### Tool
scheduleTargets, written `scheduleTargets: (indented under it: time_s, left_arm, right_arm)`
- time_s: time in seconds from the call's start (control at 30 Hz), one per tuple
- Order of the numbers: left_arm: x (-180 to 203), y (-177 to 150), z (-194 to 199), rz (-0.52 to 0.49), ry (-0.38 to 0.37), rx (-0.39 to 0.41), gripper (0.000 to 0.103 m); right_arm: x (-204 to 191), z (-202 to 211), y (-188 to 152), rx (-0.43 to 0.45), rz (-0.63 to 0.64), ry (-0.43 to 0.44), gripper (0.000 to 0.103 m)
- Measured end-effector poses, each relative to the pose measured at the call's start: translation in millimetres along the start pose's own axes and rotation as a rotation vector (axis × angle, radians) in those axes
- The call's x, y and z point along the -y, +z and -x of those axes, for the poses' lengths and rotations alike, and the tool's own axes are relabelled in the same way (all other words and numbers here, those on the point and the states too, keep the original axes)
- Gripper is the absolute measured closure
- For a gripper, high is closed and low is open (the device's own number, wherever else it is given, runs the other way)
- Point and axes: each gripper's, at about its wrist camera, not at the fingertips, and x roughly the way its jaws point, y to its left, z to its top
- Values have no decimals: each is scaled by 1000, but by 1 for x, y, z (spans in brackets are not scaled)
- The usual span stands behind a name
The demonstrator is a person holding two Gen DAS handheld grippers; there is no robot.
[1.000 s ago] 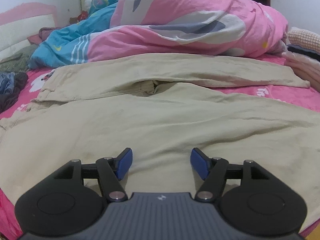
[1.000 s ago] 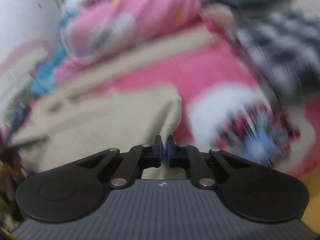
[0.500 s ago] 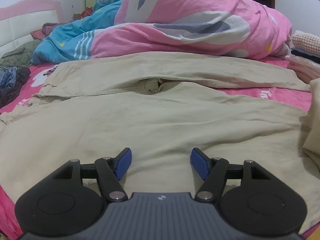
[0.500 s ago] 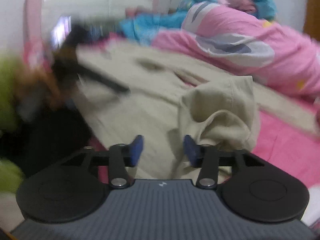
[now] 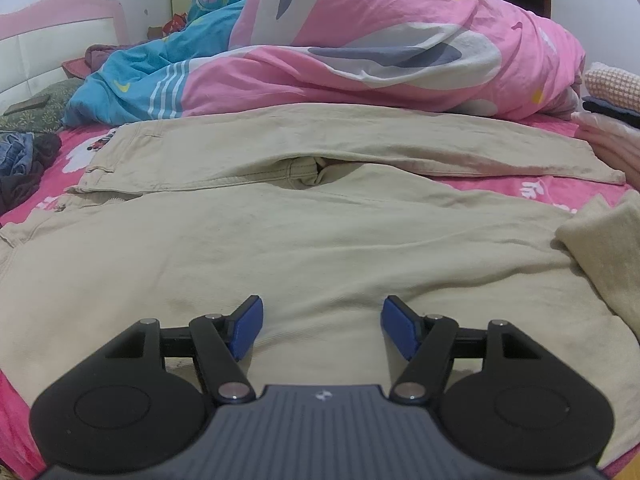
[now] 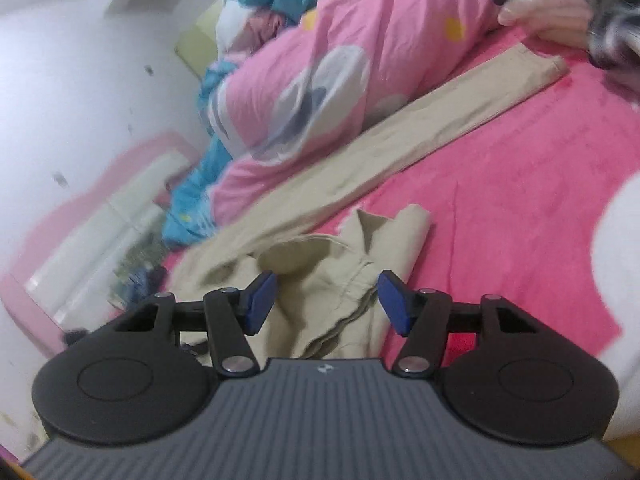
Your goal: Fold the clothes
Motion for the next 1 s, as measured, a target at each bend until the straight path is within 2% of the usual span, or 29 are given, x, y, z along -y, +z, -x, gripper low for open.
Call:
scheduleTargets:
  time_s: [0.07, 0.2, 0.3, 0.37, 0.43, 0.53, 0.63, 0.73, 0.87, 1.0]
  left_arm:
    - [0, 0, 0, 2, -1, 0, 35]
    - [0, 0, 0, 1, 0, -1, 34]
    - [-1, 0, 0, 2, -1, 0, 34]
    - [-1, 0, 0, 3, -1, 0, 34]
    - [-1, 0, 0, 4, 0, 0, 34]
    - [-1, 0, 0, 4, 0, 0, 34]
    - [0, 0, -1, 4, 0, 1, 34]
    - [0, 0, -1, 4, 0, 1, 34]
    - [-1, 0, -1, 5, -2, 1, 34]
    - [-2, 0, -1, 9, -4, 2, 34]
  right_arm:
    - [-1, -7, 0, -17, 30, -19, 47]
    - [11, -19, 8, -41, 3, -20, 50]
    - [9, -29, 11, -60, 93, -33, 58]
    - [4, -38, 9, -105, 177, -44, 71]
    - [-3, -43, 4, -147, 251, -57, 77]
    - [-9, -48, 3, -183, 328, -67, 75]
    - [-10, -52, 6, -194, 331, -50, 75]
    - [-15, -55, 6, -210, 363, -30, 92]
    - [-44, -42, 25, -153, 624, -108, 93]
    - [-61, -24, 77, -64, 957, -318, 93]
